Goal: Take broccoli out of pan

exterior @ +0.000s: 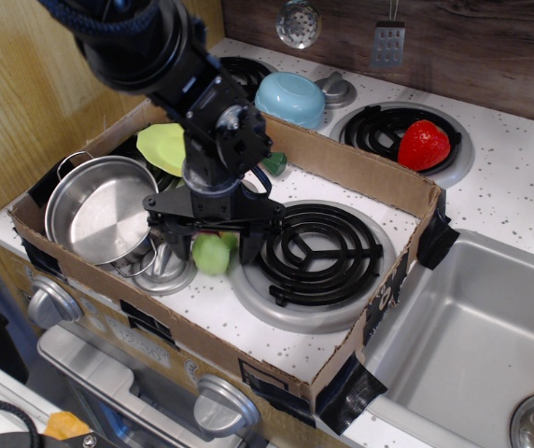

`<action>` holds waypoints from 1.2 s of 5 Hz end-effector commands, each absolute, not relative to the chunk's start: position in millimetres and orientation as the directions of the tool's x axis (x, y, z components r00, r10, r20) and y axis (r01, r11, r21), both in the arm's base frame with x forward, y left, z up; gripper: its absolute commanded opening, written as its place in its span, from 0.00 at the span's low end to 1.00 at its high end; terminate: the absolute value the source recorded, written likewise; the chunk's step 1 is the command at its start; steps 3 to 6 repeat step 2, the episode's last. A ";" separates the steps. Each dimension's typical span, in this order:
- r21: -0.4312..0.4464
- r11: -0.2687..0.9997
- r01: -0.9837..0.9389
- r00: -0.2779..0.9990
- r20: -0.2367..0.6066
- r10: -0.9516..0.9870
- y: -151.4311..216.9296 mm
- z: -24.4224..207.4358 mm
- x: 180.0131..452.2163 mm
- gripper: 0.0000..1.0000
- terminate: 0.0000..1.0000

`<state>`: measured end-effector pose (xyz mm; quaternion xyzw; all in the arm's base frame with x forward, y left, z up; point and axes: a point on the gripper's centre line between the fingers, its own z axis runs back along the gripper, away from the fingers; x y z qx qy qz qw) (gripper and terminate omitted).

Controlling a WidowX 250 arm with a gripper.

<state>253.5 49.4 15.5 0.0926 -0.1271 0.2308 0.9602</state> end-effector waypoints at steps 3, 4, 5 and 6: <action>0.299 0.798 -0.523 0.836 0.364 0.412 29.3 83.6 240.5 1.00 1.00; 0.299 0.798 -0.523 0.836 0.364 0.412 29.3 83.6 240.5 1.00 1.00; 0.299 0.798 -0.523 0.836 0.364 0.412 29.3 83.6 240.5 1.00 1.00; 0.299 0.798 -0.523 0.836 0.364 0.412 29.3 83.6 240.5 1.00 1.00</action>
